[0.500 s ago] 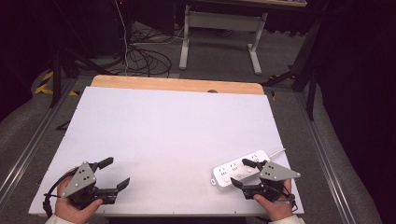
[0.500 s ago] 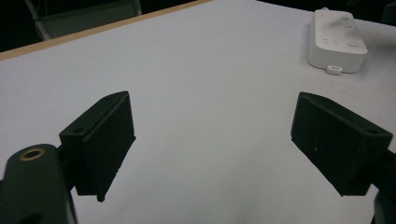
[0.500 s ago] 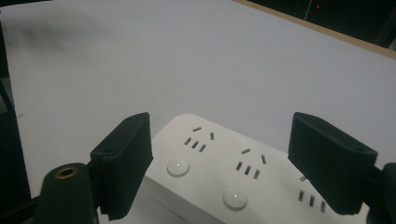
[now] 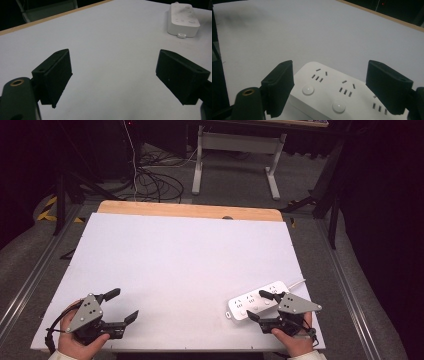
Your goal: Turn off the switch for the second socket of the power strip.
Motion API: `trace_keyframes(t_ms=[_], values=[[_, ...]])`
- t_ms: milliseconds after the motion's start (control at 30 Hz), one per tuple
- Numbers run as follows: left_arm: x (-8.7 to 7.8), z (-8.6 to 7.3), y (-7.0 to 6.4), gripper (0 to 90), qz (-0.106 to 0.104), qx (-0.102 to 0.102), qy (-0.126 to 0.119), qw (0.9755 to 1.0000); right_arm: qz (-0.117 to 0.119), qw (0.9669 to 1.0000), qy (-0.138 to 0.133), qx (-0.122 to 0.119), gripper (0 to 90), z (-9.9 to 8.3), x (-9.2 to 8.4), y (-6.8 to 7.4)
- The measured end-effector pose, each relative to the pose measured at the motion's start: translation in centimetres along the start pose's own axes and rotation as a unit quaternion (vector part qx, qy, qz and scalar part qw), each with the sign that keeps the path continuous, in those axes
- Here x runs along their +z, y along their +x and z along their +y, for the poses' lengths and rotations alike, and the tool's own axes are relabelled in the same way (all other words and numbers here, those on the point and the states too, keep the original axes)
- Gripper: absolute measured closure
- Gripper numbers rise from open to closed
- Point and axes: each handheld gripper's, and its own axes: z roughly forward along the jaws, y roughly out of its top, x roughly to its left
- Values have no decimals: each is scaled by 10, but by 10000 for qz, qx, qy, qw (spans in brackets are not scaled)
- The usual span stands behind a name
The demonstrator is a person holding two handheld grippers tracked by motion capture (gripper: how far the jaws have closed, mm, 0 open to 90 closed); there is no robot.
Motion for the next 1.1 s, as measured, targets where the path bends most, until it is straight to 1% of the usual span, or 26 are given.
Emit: trace_keyframes(t_ms=[233,267,300,433,533,567,600,767,900,1000,1100], values=[[0,0,0,142,36,-19,-2,10000,-16,10000,-12,16,236,0,-1,0],[0,0,-1,142,31,-67,-7,10000,-11,10000,-18,19,236,0,-1,-1],[0,0,0,142,42,-26,4,10000,-13,10000,-9,17,237,0,-1,-1],[0,0,0,143,52,-19,9,10000,-19,10000,-17,26,243,1,-2,-1],[0,0,0,144,62,-19,20,10000,-4,10000,-2,39,261,3,-2,-1],[0,0,0,145,67,-20,24,10000,47,10000,17,39,295,5,-3,-1],[0,0,0,145,78,-10,42,10000,37,10000,38,48,304,6,-4,0],[-1,0,0,146,102,-12,61,9999,46,9999,105,63,325,12,-5,-1],[-1,0,1,147,116,-9,57,9999,-36,9999,113,87,331,16,-7,-3],[-1,0,1,150,143,-27,65,9999,-148,9998,58,124,350,20,-12,-7],[-1,0,1,151,147,-33,67,9999,-160,9997,20,160,356,23,-13,-8]])
